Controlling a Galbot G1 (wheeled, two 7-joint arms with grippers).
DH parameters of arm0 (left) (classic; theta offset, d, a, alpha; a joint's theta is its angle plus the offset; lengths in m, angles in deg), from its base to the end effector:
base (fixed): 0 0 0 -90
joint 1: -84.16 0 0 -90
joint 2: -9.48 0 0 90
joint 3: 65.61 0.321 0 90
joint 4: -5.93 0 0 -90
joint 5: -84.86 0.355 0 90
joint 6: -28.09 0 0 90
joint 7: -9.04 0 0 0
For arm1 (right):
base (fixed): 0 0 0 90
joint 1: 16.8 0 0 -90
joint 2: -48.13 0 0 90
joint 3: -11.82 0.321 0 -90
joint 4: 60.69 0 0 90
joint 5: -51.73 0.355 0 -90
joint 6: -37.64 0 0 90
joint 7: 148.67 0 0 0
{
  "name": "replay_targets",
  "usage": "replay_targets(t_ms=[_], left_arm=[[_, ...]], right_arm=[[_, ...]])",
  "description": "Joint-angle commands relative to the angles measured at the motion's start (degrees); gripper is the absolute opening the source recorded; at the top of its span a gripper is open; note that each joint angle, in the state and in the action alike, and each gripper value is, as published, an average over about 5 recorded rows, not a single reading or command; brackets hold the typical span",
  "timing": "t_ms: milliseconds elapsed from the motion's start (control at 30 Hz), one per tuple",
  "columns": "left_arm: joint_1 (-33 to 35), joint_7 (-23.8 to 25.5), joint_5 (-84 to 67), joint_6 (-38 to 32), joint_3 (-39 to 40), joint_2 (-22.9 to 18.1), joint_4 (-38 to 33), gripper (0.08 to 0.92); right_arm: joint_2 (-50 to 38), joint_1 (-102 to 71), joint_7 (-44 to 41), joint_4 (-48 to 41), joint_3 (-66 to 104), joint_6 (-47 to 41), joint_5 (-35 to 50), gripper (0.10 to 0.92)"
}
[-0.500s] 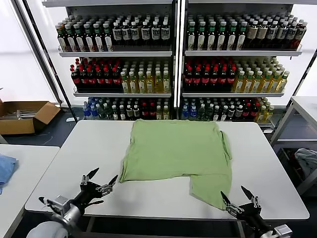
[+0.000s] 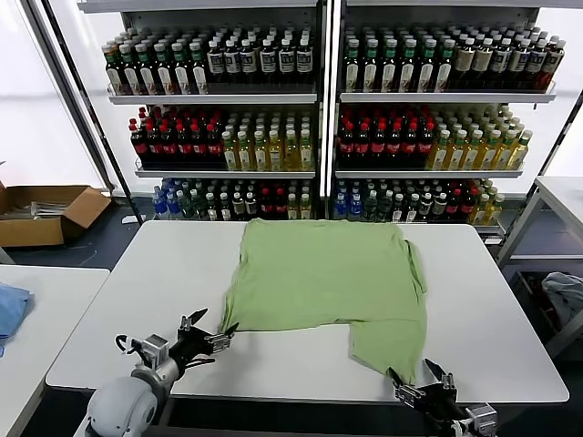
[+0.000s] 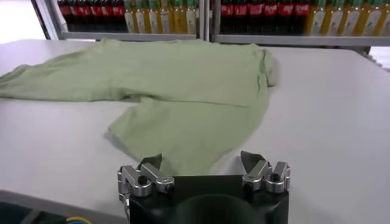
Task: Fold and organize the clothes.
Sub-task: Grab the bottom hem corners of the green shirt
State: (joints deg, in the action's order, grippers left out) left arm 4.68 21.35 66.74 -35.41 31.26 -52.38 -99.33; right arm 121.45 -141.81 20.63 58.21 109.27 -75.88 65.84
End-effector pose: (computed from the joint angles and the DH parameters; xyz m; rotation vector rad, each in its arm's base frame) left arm 0.2941 0.0712 -0.2784 -0.5447 -2.6182 -0.1885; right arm 0.1769 -0.0815 -0.2846 0.2706 -2.6211 0.0377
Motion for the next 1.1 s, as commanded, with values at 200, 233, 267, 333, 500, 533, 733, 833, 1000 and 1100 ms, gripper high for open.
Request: replay_targets(t_ms=[200, 233, 267, 333, 500, 533, 733, 833, 1000, 1100], left_arm=[[-5.0, -0.5, -0.8, 3.0, 4.8, 1.8, 5.5, 0.814], [-4.8, -0.1, -0.8, 3.2, 4.8, 1.9, 5.4, 0.798], [-4.5, 0.3, -0.8, 3.3, 4.7, 1.9, 5.3, 0.782], [-4.0, 0.8, -0.8, 3.4, 4.7, 2.0, 5.2, 0.723], [-2.9, 2.3, -0.7, 3.2, 4.4, 2.2, 4.5, 0.585], [-2.8, 2.5, -0.7, 3.2, 4.3, 2.2, 4.5, 0.550], [-2.2, 3.6, -0.7, 3.1, 4.5, 1.9, 4.3, 0.377], [-2.0, 4.4, -0.6, 3.1, 4.5, 1.7, 4.0, 0.290], [-2.1, 3.4, -1.5, 1.5, 4.1, 1.4, 3.6, 0.153], [-1.7, 2.0, -3.6, -0.6, 3.5, 1.1, 2.5, 0.098]], right_arm=[[0.9, 1.5, 2.6, -1.1, -3.4, -2.9, -0.9, 0.585], [0.9, 1.5, 2.6, -1.1, -3.5, -2.8, -0.8, 0.550], [1.0, 1.6, 2.4, -1.2, -3.6, -2.6, -0.8, 0.524], [1.1, 1.8, 2.0, -1.4, -3.6, -1.9, -0.5, 0.464], [1.2, 1.9, 0.0, -1.4, -3.5, 1.7, 0.5, 0.325], [1.2, 1.8, -0.5, -1.4, -3.5, 2.5, 0.6, 0.290], [1.2, 1.9, -2.2, -2.0, -3.3, 6.0, 1.2, 0.131], [1.1, 2.0, -4.7, -2.6, -2.9, 8.9, 2.4, 0.105], [1.4, 2.4, -9.0, -3.4, -2.2, 16.6, 7.7, 0.105], [2.1, 2.6, -10.3, -3.3, -1.7, 21.5, 12.0, 0.105]])
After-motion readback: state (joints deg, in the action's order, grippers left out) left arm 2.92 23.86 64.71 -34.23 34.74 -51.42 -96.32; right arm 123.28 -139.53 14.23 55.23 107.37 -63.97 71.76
